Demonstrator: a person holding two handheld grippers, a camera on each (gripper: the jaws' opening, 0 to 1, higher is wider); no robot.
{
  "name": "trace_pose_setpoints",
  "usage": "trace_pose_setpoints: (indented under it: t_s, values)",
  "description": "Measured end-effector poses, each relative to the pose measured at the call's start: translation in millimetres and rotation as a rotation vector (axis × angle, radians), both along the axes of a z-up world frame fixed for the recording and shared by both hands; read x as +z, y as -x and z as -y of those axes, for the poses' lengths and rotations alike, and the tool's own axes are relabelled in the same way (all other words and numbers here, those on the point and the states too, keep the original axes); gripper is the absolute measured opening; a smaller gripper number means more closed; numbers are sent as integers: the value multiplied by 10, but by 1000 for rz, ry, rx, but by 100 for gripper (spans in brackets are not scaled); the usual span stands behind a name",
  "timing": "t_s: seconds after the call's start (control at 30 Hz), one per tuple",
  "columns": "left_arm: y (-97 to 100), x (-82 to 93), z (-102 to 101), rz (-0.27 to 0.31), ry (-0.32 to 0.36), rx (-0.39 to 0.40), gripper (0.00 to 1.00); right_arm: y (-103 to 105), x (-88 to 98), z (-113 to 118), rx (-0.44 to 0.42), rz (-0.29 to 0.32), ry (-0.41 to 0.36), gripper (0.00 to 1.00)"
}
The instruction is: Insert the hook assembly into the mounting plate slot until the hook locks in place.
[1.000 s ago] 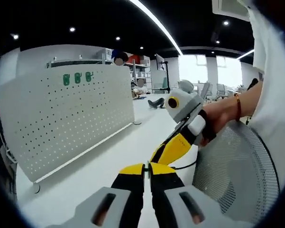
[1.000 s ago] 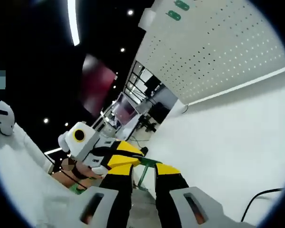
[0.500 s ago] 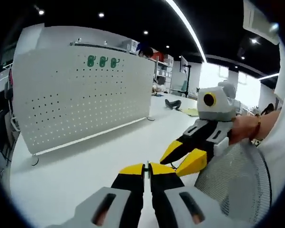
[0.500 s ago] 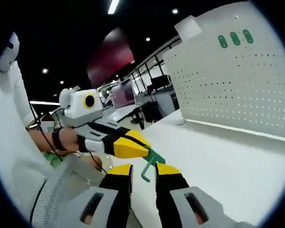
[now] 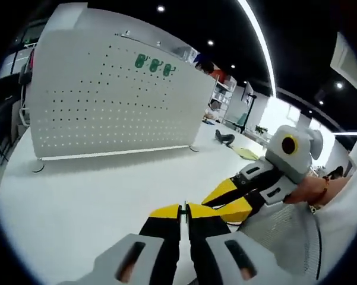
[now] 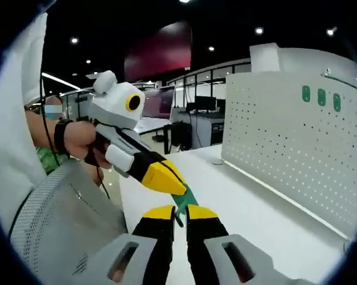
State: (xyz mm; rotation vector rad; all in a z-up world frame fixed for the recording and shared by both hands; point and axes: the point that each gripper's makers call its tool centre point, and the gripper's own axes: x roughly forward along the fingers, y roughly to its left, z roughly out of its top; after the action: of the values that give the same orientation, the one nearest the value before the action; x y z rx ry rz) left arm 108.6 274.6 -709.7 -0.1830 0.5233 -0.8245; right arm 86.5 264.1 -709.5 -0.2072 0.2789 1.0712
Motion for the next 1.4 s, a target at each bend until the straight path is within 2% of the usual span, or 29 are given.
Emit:
trace_pose_setpoints:
  t_s: [0.23,0.4,0.47,0.53,0.6,0.73,0.9,0.93,1.07,1.23,1.4]
  values:
    - [29,-45,0,-71,21,10,4,19,-60,-44,11,82,90,4]
    - [38,-44,1,-80,34,17,4,-5,-114,-38,-2,93,150,3]
    - [40,-32,9,-79,42,16,4,-21,-116,-25,-13,127,192,3]
    - [31,-33,8,-71,32,20,4,-42,-62,-31,-20,177,203,3]
    - [21,-14,9,-80,50,27,4,-45,-95,-30,-24,161,219,3]
    - [18,-24,7,-80,37,25,4,-46,-102,-39,-18,190,254,2]
    - [2,-16,4,-86,41,30,4,-57,-97,-42,-10,279,332,1]
    - [1,-22,6,-85,33,25,4,-53,-101,-49,-10,280,336,1]
    - [-8,-13,12,-61,19,11,4,-69,-91,-37,-30,273,324,0]
    - [-41,21,31,15,-2,9,6,-123,-73,-1,-70,239,299,0]
    - [-62,113,43,81,-1,9,19,-157,-72,51,-102,216,284,0]
